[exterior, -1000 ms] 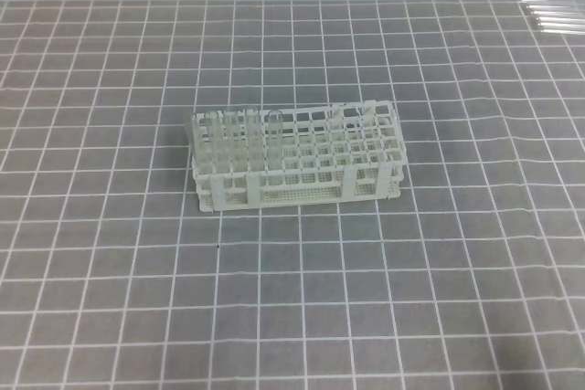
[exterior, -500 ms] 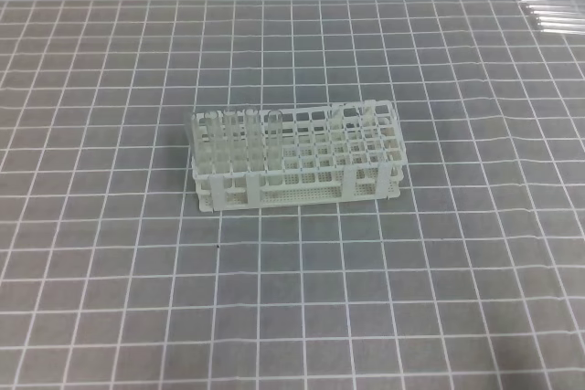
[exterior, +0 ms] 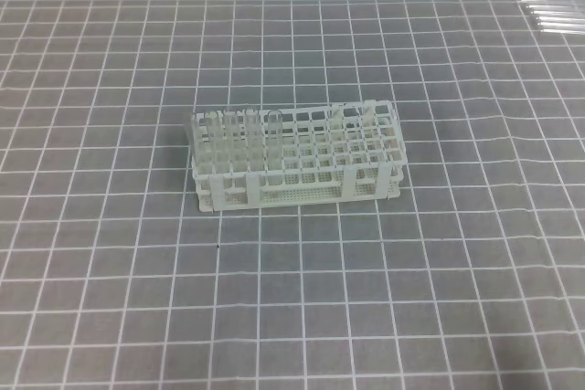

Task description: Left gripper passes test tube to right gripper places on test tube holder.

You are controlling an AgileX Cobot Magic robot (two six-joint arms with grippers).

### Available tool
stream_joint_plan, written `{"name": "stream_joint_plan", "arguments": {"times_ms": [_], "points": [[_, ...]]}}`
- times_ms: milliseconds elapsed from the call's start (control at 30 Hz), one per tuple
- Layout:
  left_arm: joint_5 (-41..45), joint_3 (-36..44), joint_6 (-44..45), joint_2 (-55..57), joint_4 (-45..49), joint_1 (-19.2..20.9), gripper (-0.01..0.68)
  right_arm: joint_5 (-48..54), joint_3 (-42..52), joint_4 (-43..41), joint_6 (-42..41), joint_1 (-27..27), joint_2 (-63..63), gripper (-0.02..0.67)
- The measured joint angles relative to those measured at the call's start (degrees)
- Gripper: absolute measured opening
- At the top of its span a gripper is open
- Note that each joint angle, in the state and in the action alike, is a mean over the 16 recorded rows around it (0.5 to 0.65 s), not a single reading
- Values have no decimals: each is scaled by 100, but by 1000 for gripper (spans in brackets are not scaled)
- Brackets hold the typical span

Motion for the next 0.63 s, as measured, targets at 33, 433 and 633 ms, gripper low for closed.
{"name": "stream_joint_plan", "arguments": {"times_ms": [33,433,633], "points": [[0,0,0,0,0,0,-2,0,0,0,0,0,0,-13],[-20,12,-6,-49,3,0,-2,0,0,0,0,0,0,-13],[-28,17,-8,-63,5,0,-2,0,0,0,0,0,0,-13]]}}
